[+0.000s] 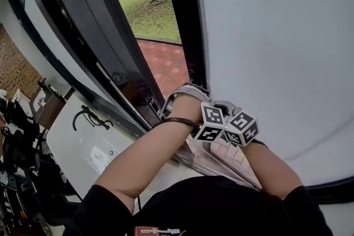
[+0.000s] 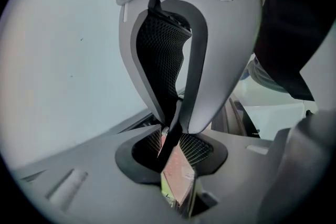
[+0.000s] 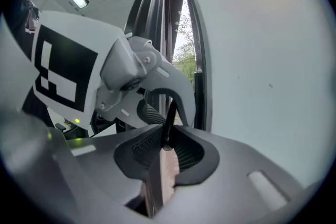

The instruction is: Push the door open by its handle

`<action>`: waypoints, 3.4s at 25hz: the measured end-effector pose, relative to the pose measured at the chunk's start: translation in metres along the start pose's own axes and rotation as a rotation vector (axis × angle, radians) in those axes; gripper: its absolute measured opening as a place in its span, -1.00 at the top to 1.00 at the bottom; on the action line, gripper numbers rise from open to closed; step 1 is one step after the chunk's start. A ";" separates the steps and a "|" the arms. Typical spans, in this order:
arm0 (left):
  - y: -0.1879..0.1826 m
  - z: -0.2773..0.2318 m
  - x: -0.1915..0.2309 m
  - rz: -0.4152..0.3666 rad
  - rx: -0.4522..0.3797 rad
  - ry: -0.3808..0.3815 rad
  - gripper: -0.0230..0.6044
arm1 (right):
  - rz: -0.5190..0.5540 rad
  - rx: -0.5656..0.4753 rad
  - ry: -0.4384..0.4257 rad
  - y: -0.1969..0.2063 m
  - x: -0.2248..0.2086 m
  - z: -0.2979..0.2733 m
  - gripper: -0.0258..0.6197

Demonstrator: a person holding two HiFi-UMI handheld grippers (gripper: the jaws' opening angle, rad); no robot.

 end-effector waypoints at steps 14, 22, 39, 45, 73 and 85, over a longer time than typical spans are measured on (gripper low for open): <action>-0.042 -0.072 0.131 -0.100 -0.052 -0.054 0.58 | -0.060 0.021 0.207 0.001 -0.138 0.021 0.74; -0.092 -0.118 0.230 -0.178 -0.147 -0.115 0.57 | -0.105 0.011 0.359 0.012 -0.245 0.054 0.74; -0.254 -0.177 0.407 -0.433 -0.516 -0.393 0.59 | -0.169 -0.050 0.721 0.053 -0.435 0.189 0.74; -0.287 -0.165 0.468 -0.352 -0.930 -0.493 0.56 | -0.155 0.015 0.858 0.034 -0.477 0.246 0.75; -0.058 -0.346 0.400 1.088 -1.666 0.230 0.88 | -0.452 -0.123 1.075 0.134 -0.483 0.299 -0.18; 0.001 -0.373 0.399 1.218 -1.727 0.275 0.93 | -0.307 -0.132 0.554 0.082 -0.559 0.128 0.92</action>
Point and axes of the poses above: the fingertips, and each gripper's own axes: z backward along the fingers, x to its left, y out of its underside, the point moved 8 cm from there along z, backward along the fingers
